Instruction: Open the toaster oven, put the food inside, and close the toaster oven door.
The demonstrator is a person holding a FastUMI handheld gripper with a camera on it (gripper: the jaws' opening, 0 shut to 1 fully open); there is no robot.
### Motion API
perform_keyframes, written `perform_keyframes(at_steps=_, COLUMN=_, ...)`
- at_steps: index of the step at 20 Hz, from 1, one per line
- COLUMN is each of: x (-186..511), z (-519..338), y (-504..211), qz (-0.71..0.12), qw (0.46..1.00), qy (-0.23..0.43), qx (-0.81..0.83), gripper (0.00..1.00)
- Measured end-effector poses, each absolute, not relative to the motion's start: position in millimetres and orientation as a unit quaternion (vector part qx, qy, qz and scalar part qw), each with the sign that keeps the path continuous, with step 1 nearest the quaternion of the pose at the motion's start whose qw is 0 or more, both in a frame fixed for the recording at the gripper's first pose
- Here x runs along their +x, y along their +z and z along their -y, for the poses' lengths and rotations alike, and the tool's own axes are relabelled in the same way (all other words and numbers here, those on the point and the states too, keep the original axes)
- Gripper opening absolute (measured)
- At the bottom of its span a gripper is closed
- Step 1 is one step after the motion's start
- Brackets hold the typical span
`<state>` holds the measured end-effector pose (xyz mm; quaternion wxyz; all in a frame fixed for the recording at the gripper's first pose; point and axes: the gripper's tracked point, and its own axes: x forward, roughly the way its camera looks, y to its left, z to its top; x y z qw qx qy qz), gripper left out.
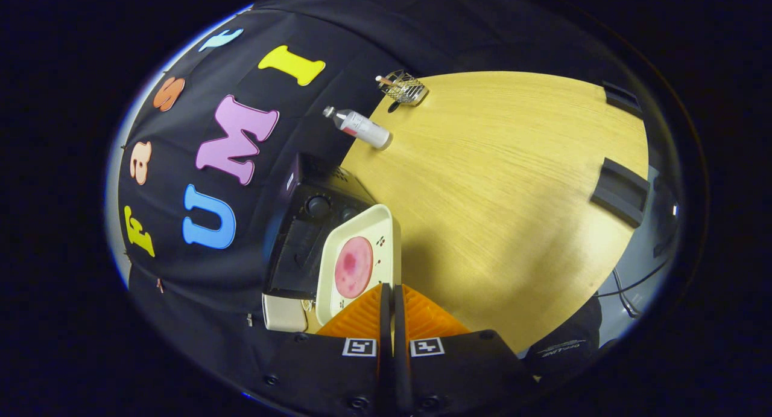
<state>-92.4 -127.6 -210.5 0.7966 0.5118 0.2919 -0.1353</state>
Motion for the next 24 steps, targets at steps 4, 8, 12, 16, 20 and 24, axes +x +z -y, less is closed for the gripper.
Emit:
perform_keyframes(at_steps=4, x=-58, z=94, y=-209, qz=-0.3, qw=0.8, qy=-0.105, qx=0.51, gripper=0.06)
perform_keyframes(at_steps=8, x=-15, z=66, y=-210, qz=-0.305, qw=0.8, qy=-0.078, qx=0.51, gripper=0.06)
perform_keyframes(at_steps=12, x=27, z=40, y=-222, qz=-0.305, qw=0.796, qy=-0.068, qx=0.519, gripper=0.06)
perform_keyframes(at_steps=16, x=72, z=28, y=-234, qz=-0.282, qw=0.791, qy=-0.077, qx=0.538, gripper=0.06)
perform_keyframes(at_steps=20, x=103, z=28, y=-246, qz=-0.256, qw=0.788, qy=-0.101, qx=0.551, gripper=0.06)
perform_keyframes(at_steps=24, x=130, z=26, y=-258, qz=-0.243, qw=0.784, qy=-0.119, qx=0.559, gripper=0.06)
